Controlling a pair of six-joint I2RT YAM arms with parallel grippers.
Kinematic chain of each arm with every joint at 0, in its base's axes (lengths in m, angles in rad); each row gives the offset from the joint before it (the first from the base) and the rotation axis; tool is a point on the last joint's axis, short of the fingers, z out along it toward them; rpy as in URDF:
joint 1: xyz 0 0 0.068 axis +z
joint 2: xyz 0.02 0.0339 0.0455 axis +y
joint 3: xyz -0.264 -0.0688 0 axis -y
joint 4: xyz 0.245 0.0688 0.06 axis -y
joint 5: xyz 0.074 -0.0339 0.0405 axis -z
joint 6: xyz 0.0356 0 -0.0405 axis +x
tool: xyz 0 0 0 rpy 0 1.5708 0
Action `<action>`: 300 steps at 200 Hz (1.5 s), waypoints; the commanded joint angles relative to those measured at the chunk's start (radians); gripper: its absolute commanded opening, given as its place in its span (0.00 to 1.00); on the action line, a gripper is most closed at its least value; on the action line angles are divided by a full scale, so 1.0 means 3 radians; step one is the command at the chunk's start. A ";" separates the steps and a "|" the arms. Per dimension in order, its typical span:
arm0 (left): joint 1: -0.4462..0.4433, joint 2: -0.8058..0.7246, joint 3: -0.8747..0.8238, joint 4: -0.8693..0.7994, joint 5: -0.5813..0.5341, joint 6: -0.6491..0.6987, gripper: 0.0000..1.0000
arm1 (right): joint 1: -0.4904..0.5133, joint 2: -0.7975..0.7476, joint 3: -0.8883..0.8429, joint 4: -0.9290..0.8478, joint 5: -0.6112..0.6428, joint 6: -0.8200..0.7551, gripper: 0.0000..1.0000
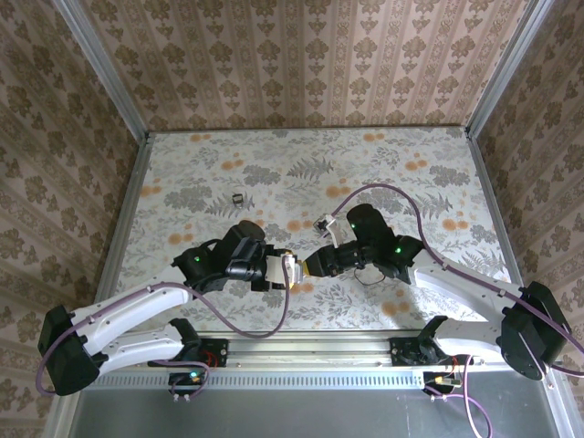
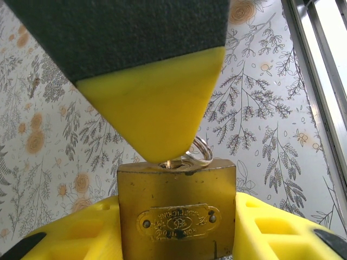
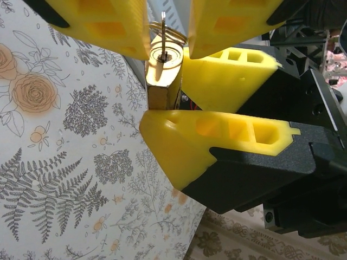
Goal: Unlock with the key
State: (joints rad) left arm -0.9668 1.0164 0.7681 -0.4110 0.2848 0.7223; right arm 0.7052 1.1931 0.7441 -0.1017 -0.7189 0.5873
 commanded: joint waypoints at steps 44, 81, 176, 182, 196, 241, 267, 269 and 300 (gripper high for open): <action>0.0024 0.0042 0.0148 0.0130 0.0103 0.0011 0.00 | 0.0043 0.0047 -0.0072 0.0105 -0.0073 0.0073 0.15; 0.0054 0.0053 0.0130 0.0138 0.0114 0.0016 0.00 | 0.0042 0.0093 -0.0062 0.0012 -0.0051 0.0080 0.00; 0.0110 -0.0034 -0.0177 -0.0101 -0.0095 0.0082 0.00 | -0.0773 -0.0081 -0.0255 -0.0681 -0.0124 -0.0030 0.00; 0.0110 -0.0021 -0.0186 -0.0097 -0.0095 0.0087 0.00 | -0.0796 -0.0083 -0.0263 -0.0721 -0.0108 -0.0043 0.00; 0.0116 0.0022 -0.0178 -0.0088 -0.0100 0.0083 0.00 | -0.0849 -0.0091 -0.0323 -0.0667 -0.0129 -0.0011 0.00; 0.0112 0.0184 -0.0169 -0.0054 -0.0086 0.0079 0.00 | -0.1169 -0.0145 -0.0543 -0.0596 -0.0109 0.0050 0.00; 0.0115 0.0219 -0.0190 0.0014 -0.0110 0.0062 0.00 | -0.1267 -0.0193 -0.0570 -0.0709 -0.0029 0.0016 0.00; 0.0114 0.0224 -0.0195 0.0017 -0.0114 0.0062 0.00 | -0.1271 -0.0193 -0.0571 -0.0723 -0.0019 0.0016 0.00; 0.0080 0.0347 -0.0204 0.0056 -0.0116 0.0067 0.00 | -0.1444 -0.0143 -0.0629 -0.0879 0.0121 0.0023 0.00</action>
State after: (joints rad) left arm -0.9409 1.0981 0.7063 -0.4332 0.2459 0.7303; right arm 0.3092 1.1561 0.5804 -0.3046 -0.7261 0.5987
